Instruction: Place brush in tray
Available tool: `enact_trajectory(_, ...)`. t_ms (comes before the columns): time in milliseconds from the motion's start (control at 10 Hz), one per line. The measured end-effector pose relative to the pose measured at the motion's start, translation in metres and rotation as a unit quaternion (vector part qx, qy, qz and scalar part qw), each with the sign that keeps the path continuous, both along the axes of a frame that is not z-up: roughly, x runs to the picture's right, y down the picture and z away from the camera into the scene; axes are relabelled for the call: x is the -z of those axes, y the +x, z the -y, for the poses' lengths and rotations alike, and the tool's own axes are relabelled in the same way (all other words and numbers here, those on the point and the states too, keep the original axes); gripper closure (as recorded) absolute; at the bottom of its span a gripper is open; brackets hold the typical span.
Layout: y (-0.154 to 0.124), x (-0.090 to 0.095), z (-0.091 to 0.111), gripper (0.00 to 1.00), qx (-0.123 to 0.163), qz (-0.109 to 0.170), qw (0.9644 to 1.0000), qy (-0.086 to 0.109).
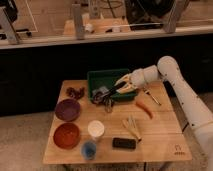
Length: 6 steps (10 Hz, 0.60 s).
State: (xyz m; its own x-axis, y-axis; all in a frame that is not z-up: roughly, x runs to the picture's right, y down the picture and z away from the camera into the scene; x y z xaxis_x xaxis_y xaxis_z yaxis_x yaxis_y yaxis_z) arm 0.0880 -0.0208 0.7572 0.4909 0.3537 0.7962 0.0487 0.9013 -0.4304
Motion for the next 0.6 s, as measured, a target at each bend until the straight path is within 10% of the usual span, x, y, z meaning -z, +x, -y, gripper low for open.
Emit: enact_trajectory(600, -0.001, 0.023, 0.007, 0.83, -0.008, 0.038, 0.9992, 0.006)
